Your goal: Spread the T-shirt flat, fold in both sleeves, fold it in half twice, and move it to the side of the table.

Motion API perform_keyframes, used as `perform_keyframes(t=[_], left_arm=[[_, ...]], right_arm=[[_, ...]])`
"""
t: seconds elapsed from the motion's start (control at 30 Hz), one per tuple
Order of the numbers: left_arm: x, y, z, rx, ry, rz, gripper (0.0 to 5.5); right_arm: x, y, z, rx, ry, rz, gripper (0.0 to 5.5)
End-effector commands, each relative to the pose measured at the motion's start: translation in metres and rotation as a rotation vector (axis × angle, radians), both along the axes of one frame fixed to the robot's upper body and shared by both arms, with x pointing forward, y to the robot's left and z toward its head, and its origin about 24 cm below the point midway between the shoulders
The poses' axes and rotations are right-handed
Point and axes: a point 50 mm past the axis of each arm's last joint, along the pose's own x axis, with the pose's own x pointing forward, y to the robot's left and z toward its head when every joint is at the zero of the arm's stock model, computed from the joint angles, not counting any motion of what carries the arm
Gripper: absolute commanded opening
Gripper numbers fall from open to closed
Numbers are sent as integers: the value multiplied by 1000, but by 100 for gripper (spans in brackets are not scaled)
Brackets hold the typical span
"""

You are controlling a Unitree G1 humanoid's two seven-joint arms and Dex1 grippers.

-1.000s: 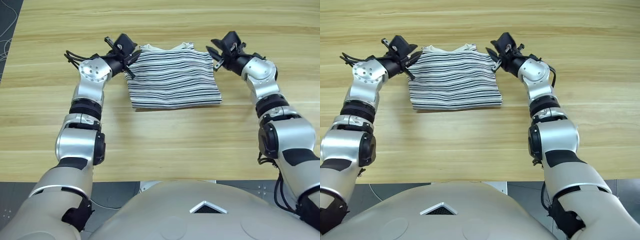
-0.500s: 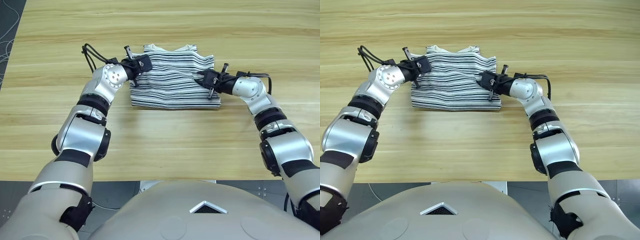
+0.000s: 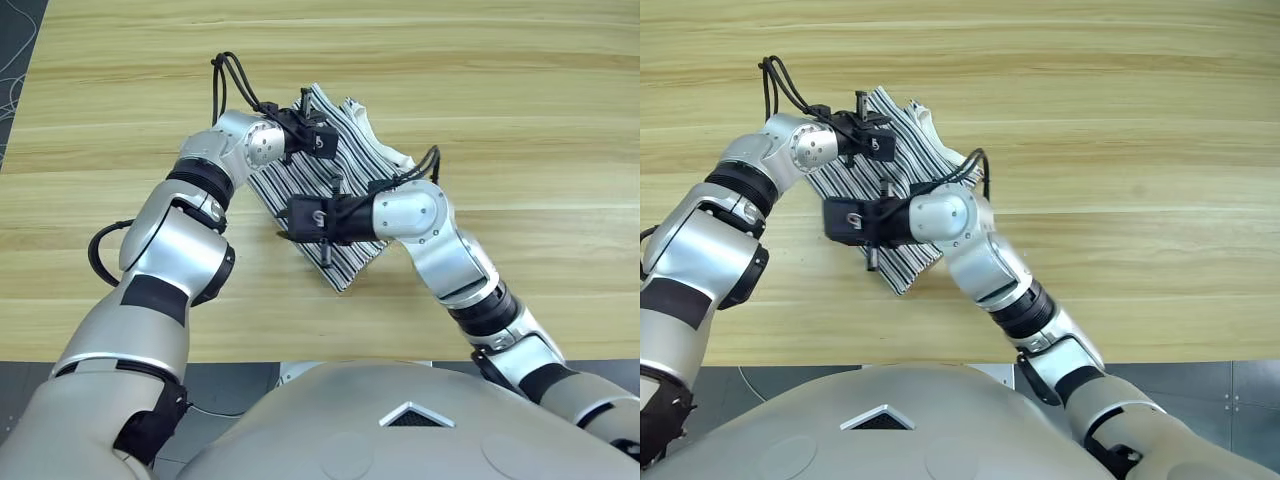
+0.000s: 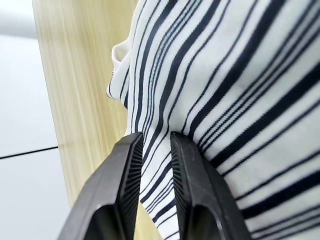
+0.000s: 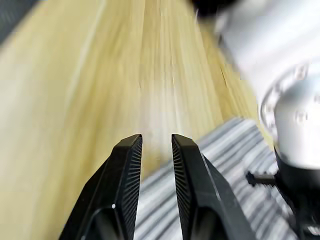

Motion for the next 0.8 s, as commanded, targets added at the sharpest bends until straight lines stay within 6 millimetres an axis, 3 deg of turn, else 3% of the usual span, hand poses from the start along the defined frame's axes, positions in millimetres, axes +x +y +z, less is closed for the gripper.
perform_keyframes(t=[0.03, 0.23, 0.33, 0.43, 0.47, 0.53, 0.6, 0.67, 0.8], left_arm=[[-3, -3, 1, -6, 27, -56, 102], [11, 50, 47, -156, -87, 68, 102], [9, 90, 57, -204, -118, 202, 102], [1, 124, 61, -286, -118, 349, 102], [-2, 133, 58, -318, -96, 409, 102], [-16, 151, 34, -421, 36, 614, 102], [-38, 151, -1, -570, 220, 833, 102], [-59, 139, -20, -642, 313, 952, 102], [-80, 126, -20, -653, 332, 1079, 102]], right_arm=[[17, -16, 16, -5, -34, -74, 110], [46, -85, 35, 52, -84, -226, 110], [66, -121, 44, 116, -92, -360, 110], [89, -147, 40, 132, -100, -506, 110], [95, -151, 34, 118, -104, -533, 110], [107, -153, 13, 35, -134, -564, 110], [119, -152, -11, -59, -173, -588, 110], [127, -155, -32, -137, -193, -599, 110], [133, -162, -58, -233, -212, -614, 110]])
